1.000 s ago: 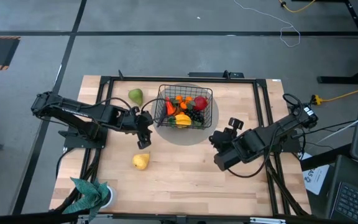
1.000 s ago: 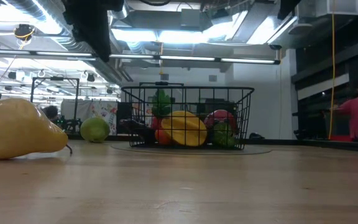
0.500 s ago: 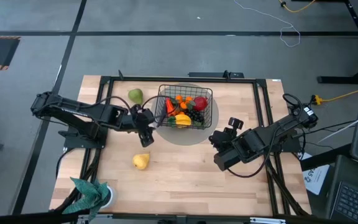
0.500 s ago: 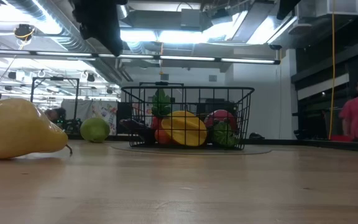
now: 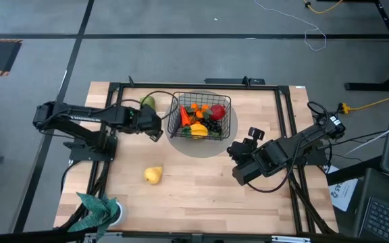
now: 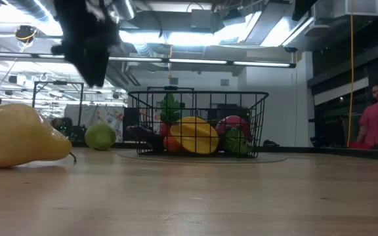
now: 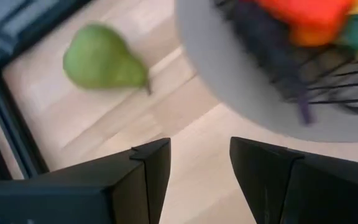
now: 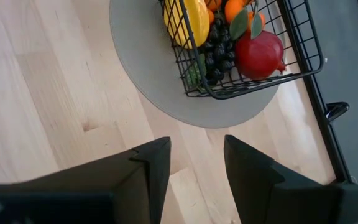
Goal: Build produce basket
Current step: Put the green pear into the black wire basket
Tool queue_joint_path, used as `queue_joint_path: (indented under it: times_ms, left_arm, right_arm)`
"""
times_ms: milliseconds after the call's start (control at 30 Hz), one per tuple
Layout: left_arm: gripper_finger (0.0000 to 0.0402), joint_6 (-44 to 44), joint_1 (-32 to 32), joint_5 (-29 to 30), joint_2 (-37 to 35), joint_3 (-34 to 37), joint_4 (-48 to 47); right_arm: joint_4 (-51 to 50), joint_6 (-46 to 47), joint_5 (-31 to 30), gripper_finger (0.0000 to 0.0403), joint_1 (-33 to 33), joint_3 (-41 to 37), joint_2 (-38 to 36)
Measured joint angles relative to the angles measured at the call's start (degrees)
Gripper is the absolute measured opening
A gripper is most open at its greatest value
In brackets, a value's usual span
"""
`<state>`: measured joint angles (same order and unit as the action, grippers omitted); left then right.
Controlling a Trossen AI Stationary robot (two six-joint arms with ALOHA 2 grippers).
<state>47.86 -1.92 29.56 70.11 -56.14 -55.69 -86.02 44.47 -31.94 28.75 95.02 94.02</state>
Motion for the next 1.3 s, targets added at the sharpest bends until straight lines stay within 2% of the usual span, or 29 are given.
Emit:
queue_joint_path:
  times_ms: [100,300,667,967,1300]
  left_arm:
    - [0.0154,-0.2,-4.7,-2.1,0.0,4.6,3.1]
    - [0.0154,-1.8,-12.1,-2.3,0.0,11.9,15.2]
    - [0.0154,-0.4,-15.3,-0.4,1.7,22.4,33.9]
    - [0.0154,-0.4,-15.3,2.3,9.4,23.3,38.7]
    - [0.0154,-0.4,-17.0,4.7,17.1,23.1,42.2]
  right_arm:
    - [0.0,-0.1,0.0,0.0139,0.0,0.0,0.0]
    - [0.2,-2.6,-0.1,0.0139,0.0,0.0,0.0]
    - [0.6,-2.6,-0.1,0.0139,0.0,0.0,0.0]
    - [1.4,-2.6,-2.5,0.0139,0.0,0.0,0.0]
    - [1.6,-2.7,-2.5,0.0139,0.0,0.0,0.0]
